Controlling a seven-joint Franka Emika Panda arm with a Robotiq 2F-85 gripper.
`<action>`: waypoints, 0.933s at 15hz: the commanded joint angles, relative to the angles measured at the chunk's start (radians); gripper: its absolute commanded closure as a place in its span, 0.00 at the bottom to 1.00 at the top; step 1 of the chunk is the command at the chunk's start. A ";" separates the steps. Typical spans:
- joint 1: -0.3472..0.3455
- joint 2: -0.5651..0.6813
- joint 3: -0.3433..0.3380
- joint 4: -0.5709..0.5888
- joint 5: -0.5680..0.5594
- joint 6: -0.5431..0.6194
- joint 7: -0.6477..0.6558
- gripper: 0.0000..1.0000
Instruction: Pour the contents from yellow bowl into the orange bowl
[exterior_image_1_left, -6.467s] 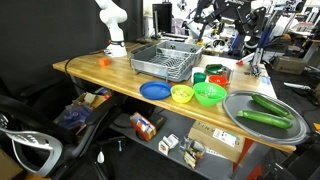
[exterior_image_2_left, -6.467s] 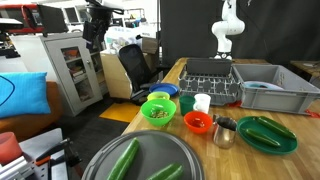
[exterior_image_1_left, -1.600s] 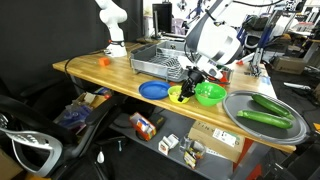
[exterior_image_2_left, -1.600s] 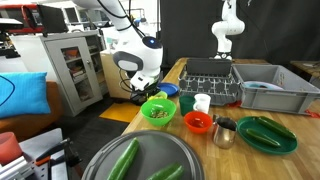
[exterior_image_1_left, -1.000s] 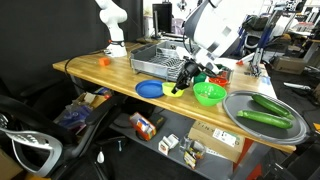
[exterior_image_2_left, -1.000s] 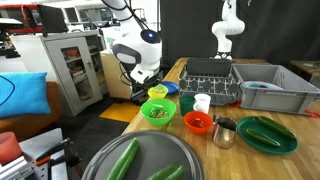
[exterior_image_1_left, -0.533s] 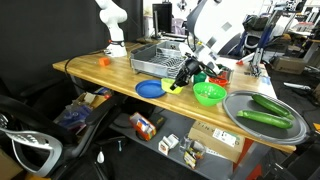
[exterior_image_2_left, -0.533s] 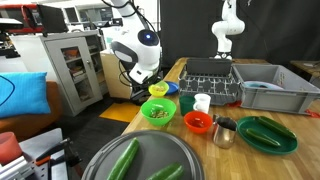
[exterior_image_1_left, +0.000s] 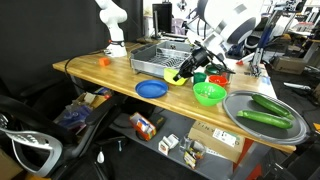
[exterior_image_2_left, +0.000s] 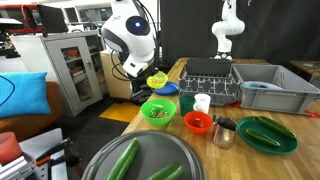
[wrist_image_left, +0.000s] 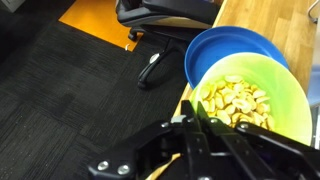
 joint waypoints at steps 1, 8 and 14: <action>-0.016 -0.089 -0.004 -0.078 0.069 -0.036 -0.088 0.99; -0.069 -0.260 -0.058 -0.241 0.053 -0.154 -0.156 0.99; -0.160 -0.367 -0.159 -0.354 -0.139 -0.379 -0.200 0.99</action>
